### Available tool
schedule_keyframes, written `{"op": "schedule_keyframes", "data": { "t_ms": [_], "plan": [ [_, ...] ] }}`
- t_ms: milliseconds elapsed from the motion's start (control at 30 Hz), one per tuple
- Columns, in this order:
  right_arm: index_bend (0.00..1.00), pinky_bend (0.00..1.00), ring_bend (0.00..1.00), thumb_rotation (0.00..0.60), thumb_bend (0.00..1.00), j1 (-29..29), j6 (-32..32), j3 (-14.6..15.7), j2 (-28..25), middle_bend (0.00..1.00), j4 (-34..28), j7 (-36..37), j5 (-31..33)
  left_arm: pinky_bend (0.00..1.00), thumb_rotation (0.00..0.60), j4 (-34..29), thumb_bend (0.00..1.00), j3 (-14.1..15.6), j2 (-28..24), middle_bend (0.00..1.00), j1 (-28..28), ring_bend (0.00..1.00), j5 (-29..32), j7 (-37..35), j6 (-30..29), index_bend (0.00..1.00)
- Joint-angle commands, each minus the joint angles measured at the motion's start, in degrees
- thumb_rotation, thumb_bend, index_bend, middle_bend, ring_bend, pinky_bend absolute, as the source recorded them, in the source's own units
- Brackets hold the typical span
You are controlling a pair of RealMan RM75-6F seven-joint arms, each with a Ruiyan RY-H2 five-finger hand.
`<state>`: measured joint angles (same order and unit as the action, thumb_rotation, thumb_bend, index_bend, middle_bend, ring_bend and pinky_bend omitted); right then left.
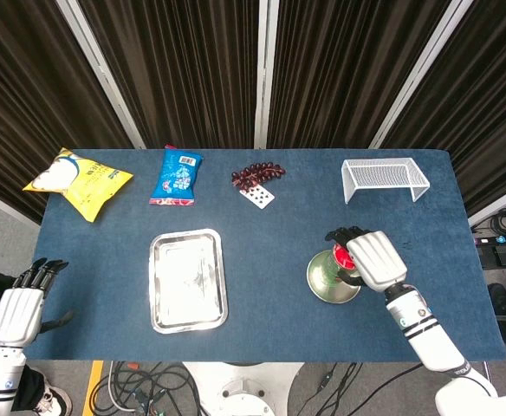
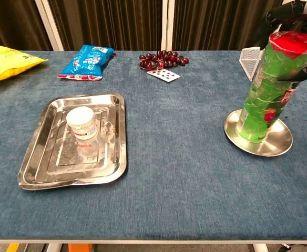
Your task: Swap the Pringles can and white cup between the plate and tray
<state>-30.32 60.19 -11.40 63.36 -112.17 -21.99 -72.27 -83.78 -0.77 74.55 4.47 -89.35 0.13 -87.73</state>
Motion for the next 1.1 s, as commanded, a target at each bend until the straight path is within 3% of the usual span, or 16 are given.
{"op": "schedule_keyframes", "data": {
  "t_ms": [33, 400, 533, 833, 1100],
  "plan": [
    [0.35, 0.58, 0.35, 0.600, 0.18, 0.03, 0.84, -0.05, -0.61, 0.36, -0.75, 0.15, -0.40, 0.24, 0.600, -0.31, 0.05, -0.13, -0.33, 0.17, -0.02, 0.10, -0.24, 0.10, -0.42, 0.18],
    [0.38, 0.58, 0.39, 0.600, 0.18, -4.48, 0.78, -5.36, -3.31, 0.39, -4.04, 3.01, -1.41, 0.24, 0.600, -0.86, 0.05, -0.10, -0.30, 0.17, -0.10, 0.10, -0.25, 0.48, -0.49, 0.18],
    [0.38, 0.58, 0.39, 0.600, 0.18, -9.36, -2.33, -7.35, 0.86, 0.39, -1.00, 2.53, 2.40, 0.23, 0.600, -0.51, 0.05, 0.08, -0.17, 0.17, -0.33, 0.10, -0.15, 0.46, -0.53, 0.18],
    [0.38, 0.57, 0.39, 0.600, 0.18, -18.59, -7.59, -8.43, 12.22, 0.39, 9.46, 1.10, 11.32, 0.21, 0.600, 0.61, 0.05, -0.09, 0.21, 0.17, -0.45, 0.10, 0.70, -0.44, -0.08, 0.18],
    [0.37, 0.55, 0.39, 0.600, 0.18, -23.21, -8.95, -8.71, 18.37, 0.39, 15.08, 2.08, 12.87, 0.21, 0.600, 1.30, 0.05, 0.10, 0.26, 0.17, -0.37, 0.10, 0.72, -1.17, 0.44, 0.18]
  ]
}}
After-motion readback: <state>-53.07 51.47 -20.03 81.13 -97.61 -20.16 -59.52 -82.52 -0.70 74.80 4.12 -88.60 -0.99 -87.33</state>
